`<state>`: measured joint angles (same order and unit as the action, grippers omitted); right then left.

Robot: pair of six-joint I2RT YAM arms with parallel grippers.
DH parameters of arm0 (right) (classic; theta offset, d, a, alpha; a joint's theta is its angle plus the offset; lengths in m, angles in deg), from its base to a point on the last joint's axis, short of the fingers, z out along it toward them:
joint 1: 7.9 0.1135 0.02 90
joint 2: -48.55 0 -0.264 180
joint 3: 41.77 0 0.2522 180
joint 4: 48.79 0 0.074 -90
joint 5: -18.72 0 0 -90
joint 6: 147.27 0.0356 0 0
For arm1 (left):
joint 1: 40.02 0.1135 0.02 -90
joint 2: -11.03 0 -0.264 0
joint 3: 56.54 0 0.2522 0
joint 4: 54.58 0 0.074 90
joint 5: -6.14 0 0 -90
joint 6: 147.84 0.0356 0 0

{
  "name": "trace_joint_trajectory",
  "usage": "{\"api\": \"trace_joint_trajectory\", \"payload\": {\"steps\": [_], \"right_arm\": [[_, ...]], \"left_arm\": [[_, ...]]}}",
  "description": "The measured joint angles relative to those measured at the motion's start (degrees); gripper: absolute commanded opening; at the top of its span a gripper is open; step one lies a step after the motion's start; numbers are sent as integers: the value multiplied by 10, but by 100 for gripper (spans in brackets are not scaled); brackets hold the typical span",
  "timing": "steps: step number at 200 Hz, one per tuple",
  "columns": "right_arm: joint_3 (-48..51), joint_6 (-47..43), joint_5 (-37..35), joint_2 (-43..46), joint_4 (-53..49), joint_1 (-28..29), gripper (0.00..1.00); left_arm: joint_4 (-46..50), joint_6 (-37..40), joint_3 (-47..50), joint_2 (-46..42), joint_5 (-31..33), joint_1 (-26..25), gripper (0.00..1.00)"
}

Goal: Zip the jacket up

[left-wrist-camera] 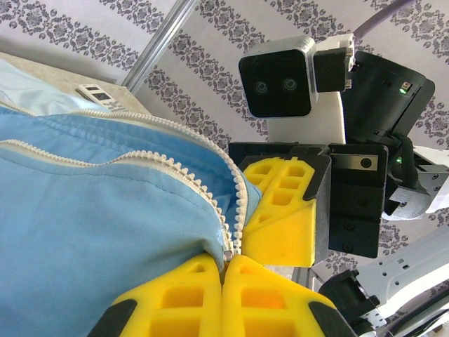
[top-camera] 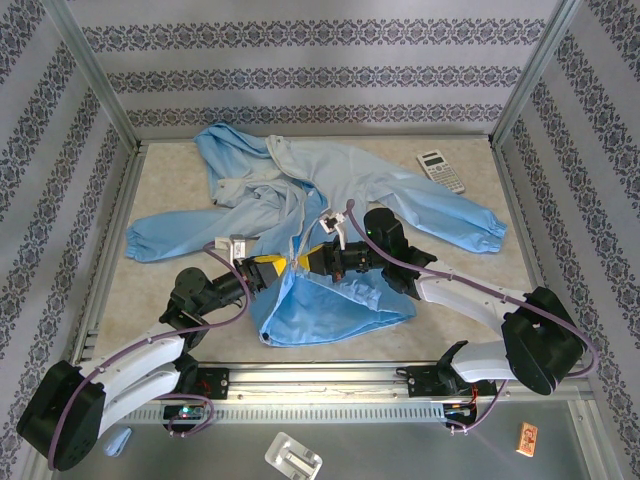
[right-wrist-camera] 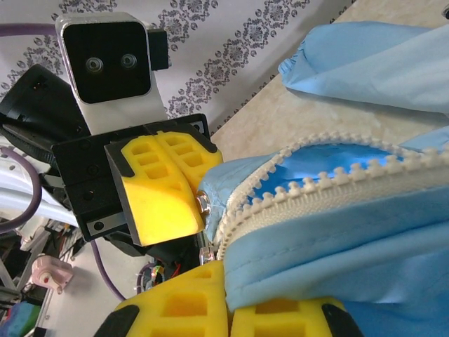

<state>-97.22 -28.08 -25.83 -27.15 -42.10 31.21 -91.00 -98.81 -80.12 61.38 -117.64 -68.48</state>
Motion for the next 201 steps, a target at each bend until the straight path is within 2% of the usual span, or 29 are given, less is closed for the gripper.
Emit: {"api": "trace_joint_trajectory", "payload": {"steps": [112, 201], "right_arm": [[3, 26, -16, -12, 21, 0, 0], [3, 37, -10, -17, 16, 0, 0]], "left_arm": [[7, -6, 10, -18, -8, -1, 0], [189, 46, -19, -87, -41, -1, 0]]}}
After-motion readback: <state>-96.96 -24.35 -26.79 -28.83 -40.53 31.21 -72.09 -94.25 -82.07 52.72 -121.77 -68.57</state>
